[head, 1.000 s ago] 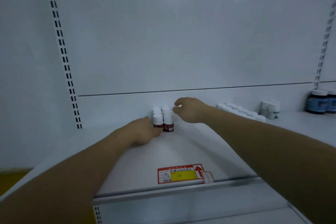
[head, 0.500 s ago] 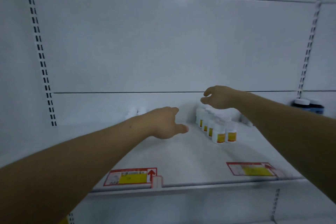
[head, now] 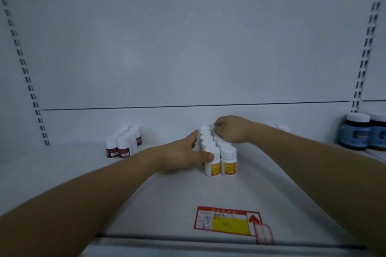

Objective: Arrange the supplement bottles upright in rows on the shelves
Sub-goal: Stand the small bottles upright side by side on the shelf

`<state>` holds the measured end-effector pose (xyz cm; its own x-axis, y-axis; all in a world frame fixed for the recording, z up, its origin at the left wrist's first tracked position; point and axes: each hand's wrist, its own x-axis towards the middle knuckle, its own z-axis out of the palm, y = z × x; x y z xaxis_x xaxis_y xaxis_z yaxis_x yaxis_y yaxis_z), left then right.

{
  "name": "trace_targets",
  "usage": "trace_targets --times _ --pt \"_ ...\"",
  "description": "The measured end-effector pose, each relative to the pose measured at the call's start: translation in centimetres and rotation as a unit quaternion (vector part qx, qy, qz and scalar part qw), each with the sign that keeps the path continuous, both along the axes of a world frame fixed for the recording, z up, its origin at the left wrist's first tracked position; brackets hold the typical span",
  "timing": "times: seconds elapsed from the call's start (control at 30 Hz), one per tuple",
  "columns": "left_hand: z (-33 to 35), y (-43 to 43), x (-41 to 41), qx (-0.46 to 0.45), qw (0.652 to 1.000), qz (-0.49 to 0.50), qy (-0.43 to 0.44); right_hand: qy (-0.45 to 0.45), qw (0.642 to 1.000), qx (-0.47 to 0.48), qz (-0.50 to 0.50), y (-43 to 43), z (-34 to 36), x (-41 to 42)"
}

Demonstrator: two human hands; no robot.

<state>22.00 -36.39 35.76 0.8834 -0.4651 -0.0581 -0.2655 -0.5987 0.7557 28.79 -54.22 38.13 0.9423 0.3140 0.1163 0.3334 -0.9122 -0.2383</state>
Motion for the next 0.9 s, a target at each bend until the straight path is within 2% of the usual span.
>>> trace_targets --times 0.13,0.4,0.57,0.9 --pt "-0.4 -0.3 0.6 0.028 0.999 -0.018 -0.003 0.010 1.000 0.029 0.001 -0.1 0.1 -0.3" --pt "-0.4 -0.4 0.5 0.027 0.999 -0.031 -0.023 0.012 0.994 0.106 -0.032 -0.4 0.7 -2.0" --pt "-0.7 -0.1 -0.8 0.094 0.994 -0.005 -0.057 0.076 0.983 0.160 -0.057 -1.5 1.2 -3.5" --pt "-1.4 -1.4 -0.9 0.075 0.993 -0.012 -0.085 0.075 0.972 0.212 -0.065 -0.7 0.0 -5.0"
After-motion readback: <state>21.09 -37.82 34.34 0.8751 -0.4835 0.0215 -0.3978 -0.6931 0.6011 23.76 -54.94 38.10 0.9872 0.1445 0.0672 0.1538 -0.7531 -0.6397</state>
